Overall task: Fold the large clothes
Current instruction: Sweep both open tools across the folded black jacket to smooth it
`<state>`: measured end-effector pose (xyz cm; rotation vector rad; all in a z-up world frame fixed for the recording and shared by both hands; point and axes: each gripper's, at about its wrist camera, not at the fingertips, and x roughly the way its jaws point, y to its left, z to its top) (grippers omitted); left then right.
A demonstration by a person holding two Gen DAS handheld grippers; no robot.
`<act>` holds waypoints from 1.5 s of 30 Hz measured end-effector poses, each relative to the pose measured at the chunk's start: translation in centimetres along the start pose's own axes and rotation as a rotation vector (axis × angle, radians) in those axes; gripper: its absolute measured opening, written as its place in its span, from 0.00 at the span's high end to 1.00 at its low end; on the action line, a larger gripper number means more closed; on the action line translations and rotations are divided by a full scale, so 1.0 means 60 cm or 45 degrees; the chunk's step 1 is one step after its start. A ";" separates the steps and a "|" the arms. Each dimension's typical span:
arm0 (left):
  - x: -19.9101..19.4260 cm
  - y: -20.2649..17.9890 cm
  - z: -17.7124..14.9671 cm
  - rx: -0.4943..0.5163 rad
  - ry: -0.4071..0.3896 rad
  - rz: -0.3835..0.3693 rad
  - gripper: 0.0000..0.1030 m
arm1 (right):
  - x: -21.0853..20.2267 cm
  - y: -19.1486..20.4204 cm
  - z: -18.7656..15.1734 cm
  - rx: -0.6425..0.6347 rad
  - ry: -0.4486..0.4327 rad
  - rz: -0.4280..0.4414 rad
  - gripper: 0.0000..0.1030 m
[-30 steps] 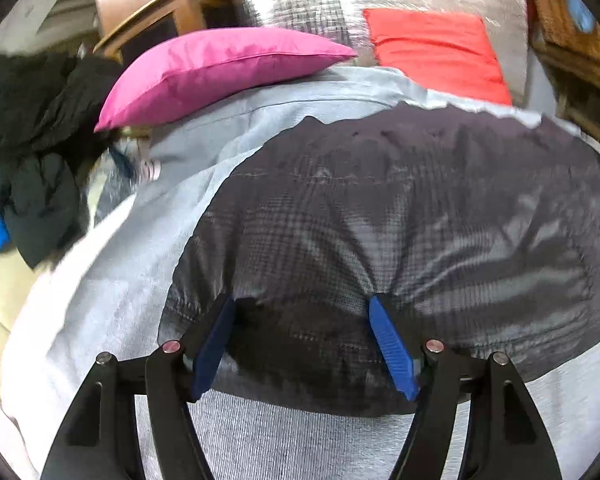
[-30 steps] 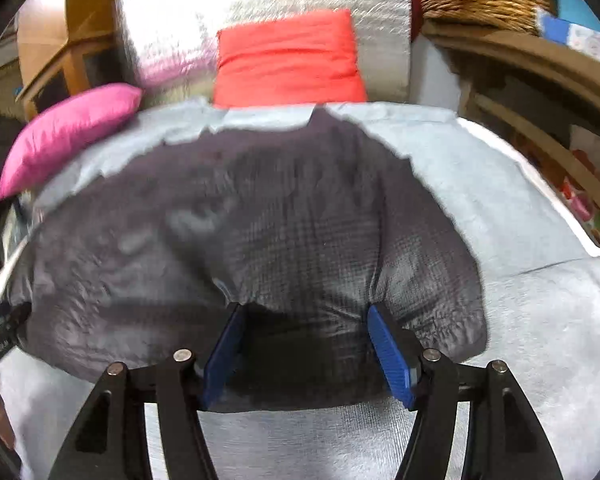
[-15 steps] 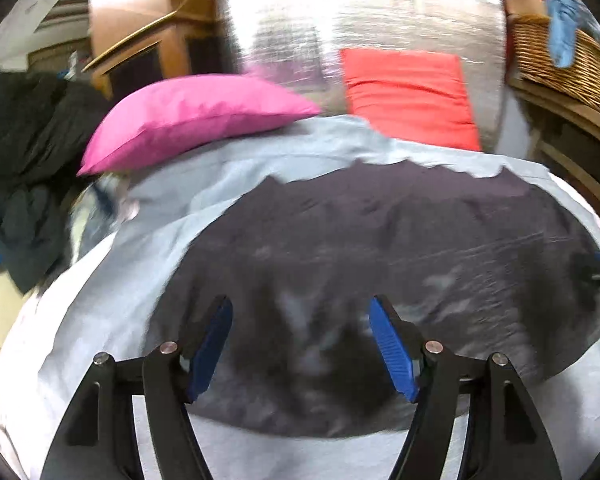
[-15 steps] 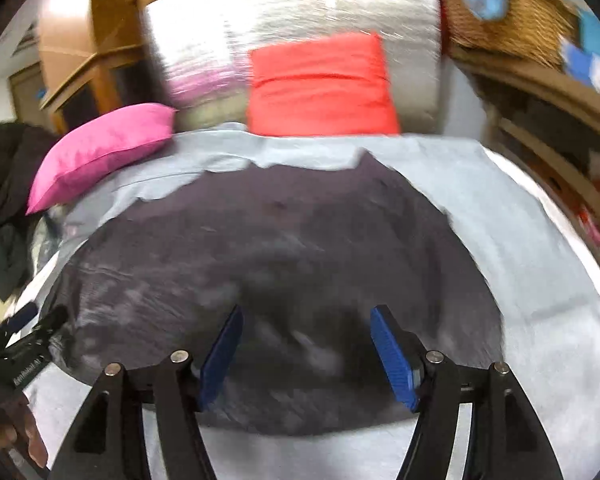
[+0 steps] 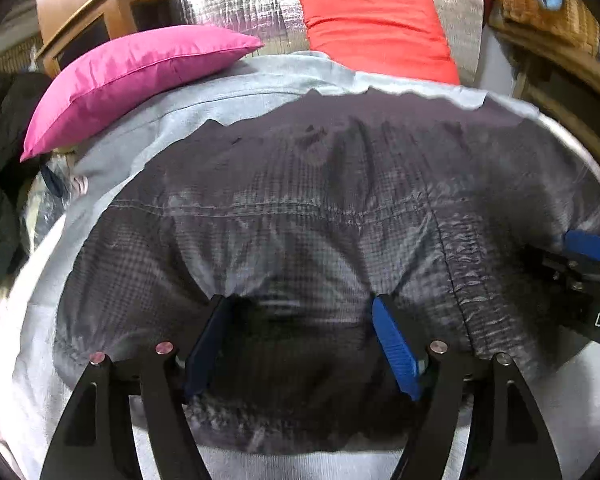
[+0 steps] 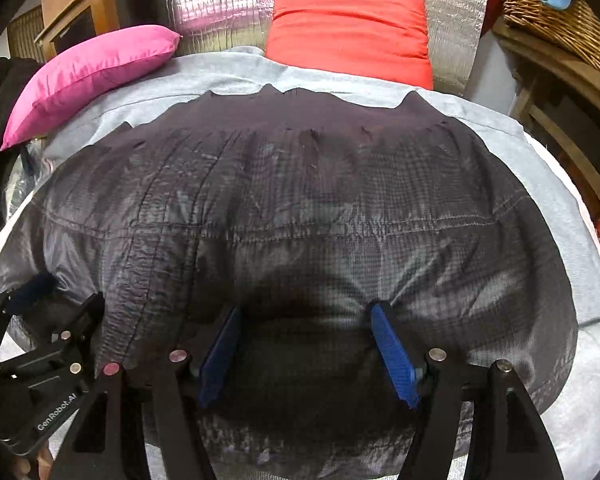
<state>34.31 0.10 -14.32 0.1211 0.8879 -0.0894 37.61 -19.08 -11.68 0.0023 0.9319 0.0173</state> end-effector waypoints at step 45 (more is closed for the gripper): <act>-0.033 0.186 -0.071 -0.186 -0.049 0.224 0.21 | -0.096 -0.166 -0.039 0.223 -0.138 -0.053 0.24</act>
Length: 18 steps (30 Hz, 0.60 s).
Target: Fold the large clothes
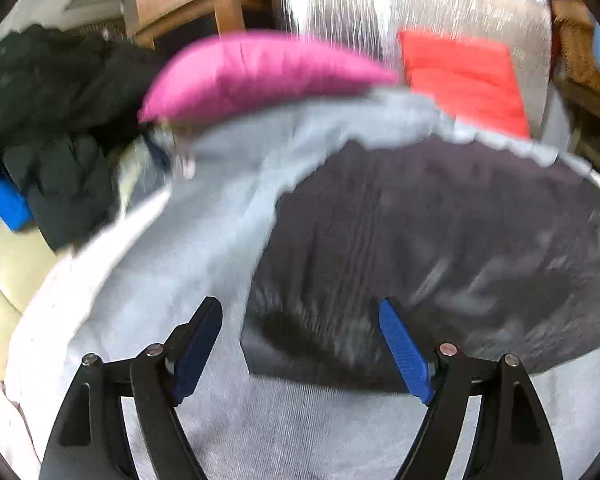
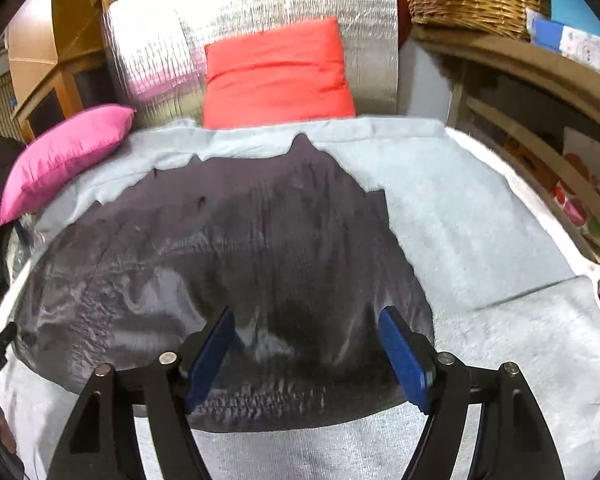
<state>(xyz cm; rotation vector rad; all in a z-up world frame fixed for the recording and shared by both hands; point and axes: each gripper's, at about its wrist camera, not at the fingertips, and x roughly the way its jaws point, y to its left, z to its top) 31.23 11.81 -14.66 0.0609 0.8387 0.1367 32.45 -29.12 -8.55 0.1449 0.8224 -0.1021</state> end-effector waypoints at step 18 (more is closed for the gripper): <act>-0.053 0.044 -0.004 -0.070 -0.022 0.002 0.18 | 0.032 0.049 -0.024 -0.101 0.105 0.005 0.18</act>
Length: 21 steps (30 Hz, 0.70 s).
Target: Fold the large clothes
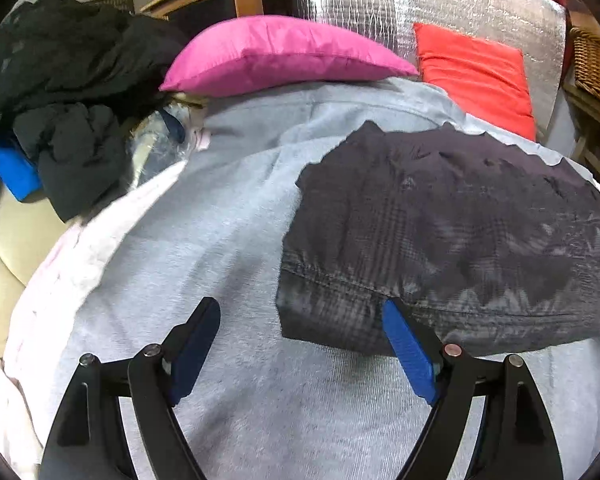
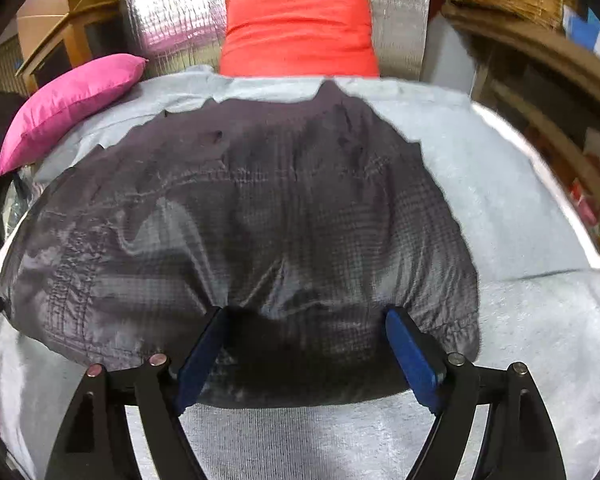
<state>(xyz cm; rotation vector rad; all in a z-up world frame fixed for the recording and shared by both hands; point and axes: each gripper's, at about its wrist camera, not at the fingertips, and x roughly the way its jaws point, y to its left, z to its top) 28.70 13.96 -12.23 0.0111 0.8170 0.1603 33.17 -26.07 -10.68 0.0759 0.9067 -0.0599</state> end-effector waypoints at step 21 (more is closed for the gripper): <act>-0.083 0.000 0.006 0.011 -0.040 -0.078 0.18 | -0.124 -0.063 -0.049 0.085 -0.056 0.134 0.18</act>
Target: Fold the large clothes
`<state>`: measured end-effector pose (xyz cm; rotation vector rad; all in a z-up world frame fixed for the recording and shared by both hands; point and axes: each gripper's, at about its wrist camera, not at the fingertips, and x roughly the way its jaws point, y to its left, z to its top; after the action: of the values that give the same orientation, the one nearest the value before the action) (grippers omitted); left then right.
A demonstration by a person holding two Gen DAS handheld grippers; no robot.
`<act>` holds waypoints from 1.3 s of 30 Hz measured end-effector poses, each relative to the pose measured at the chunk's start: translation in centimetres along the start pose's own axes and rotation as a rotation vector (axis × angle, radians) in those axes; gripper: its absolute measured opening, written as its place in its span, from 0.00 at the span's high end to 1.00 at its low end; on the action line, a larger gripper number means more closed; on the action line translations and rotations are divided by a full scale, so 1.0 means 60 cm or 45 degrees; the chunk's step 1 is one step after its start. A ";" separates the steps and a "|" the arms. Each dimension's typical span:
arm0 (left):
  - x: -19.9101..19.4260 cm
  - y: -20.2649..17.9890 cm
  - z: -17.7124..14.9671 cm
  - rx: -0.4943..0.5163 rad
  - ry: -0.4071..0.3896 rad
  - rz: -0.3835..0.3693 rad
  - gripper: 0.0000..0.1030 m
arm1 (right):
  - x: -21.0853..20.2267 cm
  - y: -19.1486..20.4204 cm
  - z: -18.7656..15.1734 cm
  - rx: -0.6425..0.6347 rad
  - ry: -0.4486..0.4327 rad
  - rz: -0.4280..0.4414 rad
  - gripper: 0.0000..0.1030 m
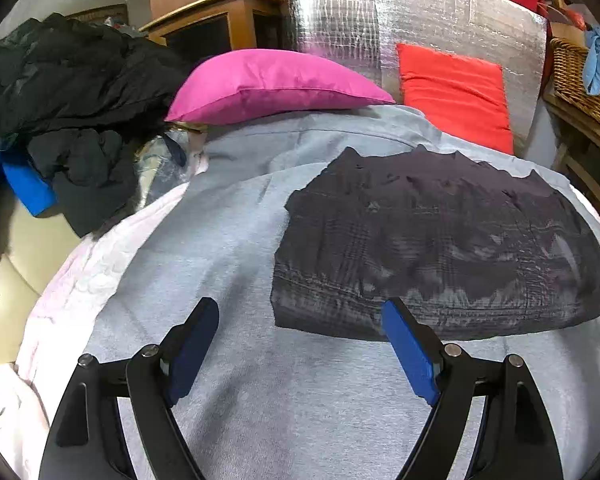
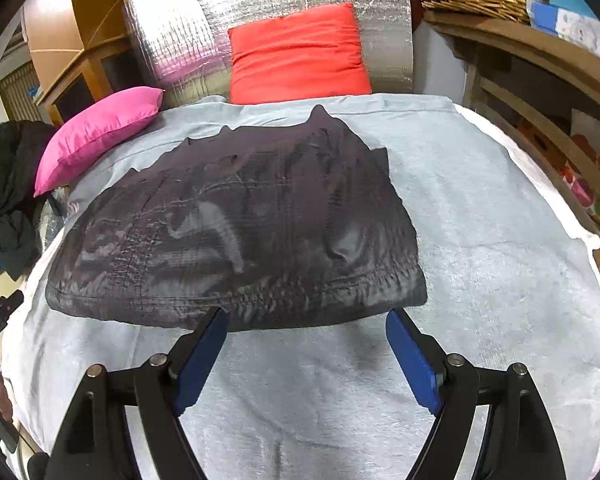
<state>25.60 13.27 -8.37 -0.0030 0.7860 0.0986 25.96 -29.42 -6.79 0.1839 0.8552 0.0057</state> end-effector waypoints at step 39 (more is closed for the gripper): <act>0.022 0.007 -0.018 -0.076 0.086 -0.085 0.18 | 0.097 0.074 0.045 0.017 0.067 0.098 0.18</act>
<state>25.74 13.75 -10.04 -0.0894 0.8492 0.0584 32.11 -25.04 -8.73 0.2300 0.9006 0.0770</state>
